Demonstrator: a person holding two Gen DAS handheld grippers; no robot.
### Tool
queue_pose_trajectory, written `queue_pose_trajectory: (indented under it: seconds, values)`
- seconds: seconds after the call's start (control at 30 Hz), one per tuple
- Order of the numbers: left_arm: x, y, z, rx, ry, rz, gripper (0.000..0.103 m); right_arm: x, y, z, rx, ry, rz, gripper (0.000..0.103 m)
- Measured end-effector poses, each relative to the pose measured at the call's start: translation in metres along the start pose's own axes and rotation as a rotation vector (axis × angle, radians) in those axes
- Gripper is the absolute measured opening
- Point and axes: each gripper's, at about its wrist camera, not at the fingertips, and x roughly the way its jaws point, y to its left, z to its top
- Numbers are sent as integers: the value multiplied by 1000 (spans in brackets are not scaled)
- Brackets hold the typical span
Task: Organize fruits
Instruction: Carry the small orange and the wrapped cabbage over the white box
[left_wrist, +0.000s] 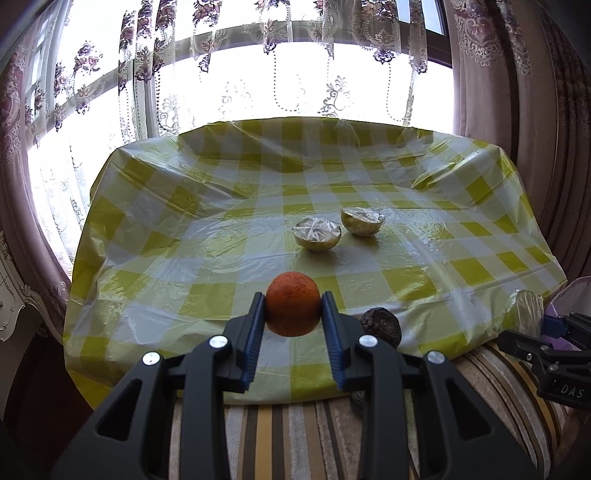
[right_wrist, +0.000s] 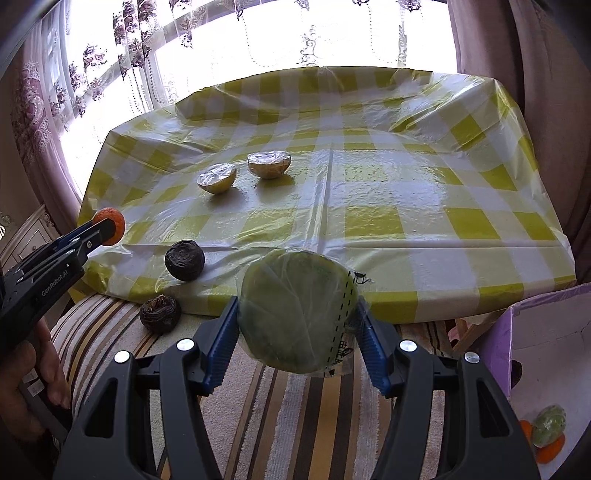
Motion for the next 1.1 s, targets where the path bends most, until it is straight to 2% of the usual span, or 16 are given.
queue_pose_trajectory:
  seconds: [0.57,0.83,1.1]
  values:
    - [-13,-56,-4,101,0,-122,31,-24,-35,-15,66,-7,-35,59]
    - [-17,-99,-8,182,21,-220,31,-38,-59,-25,110,-14,-70,59]
    - [-21,-156,-17,307,39,-332,31,-55,-96,-40,175,-15,-138,59]
